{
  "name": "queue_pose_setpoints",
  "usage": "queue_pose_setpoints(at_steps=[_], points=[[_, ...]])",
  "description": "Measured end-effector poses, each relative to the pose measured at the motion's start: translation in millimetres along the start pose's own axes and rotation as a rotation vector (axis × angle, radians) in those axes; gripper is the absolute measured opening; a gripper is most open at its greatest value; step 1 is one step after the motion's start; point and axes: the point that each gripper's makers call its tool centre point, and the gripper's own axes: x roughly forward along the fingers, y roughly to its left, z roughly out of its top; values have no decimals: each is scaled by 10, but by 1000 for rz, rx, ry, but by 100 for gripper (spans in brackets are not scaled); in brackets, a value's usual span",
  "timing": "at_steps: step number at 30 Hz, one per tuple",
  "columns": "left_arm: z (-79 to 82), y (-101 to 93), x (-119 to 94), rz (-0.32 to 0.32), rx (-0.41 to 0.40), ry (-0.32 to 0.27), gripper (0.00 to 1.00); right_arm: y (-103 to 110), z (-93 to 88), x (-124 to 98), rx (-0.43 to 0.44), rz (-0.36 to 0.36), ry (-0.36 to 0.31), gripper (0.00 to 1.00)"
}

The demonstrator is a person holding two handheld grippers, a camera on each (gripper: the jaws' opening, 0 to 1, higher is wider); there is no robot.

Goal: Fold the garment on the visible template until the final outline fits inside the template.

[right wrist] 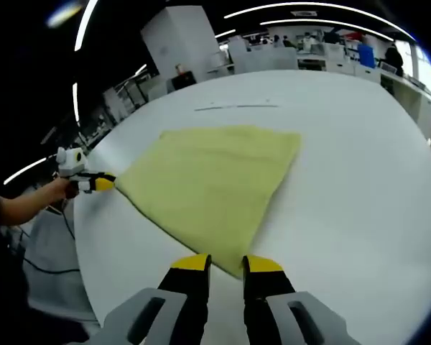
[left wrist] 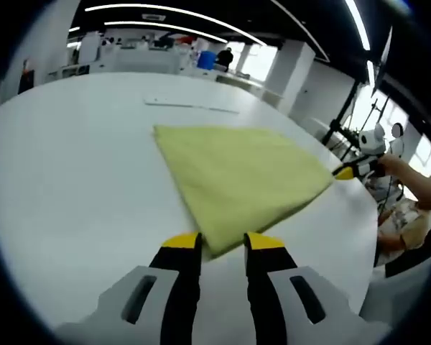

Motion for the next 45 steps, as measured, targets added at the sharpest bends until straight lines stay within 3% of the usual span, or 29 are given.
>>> queue_pose_setpoints(at_steps=[2, 6, 9, 24, 45], points=[[7, 7, -8, -2, -11, -9, 17, -23, -3, -1, 5, -6, -5, 10], [18, 8, -18, -7, -38, -22, 8, -80, -10, -4, 19, -21, -16, 1], [3, 15, -23, -9, -53, -17, 0, -103, -12, -1, 28, -27, -23, 0], [-56, -15, -32, -6, -58, 5, 0, -64, -60, -62, -20, -44, -17, 0], [-212, -220, -156, -25, 19, 49, 0, 49, -346, -289, -27, -32, 2, 0]])
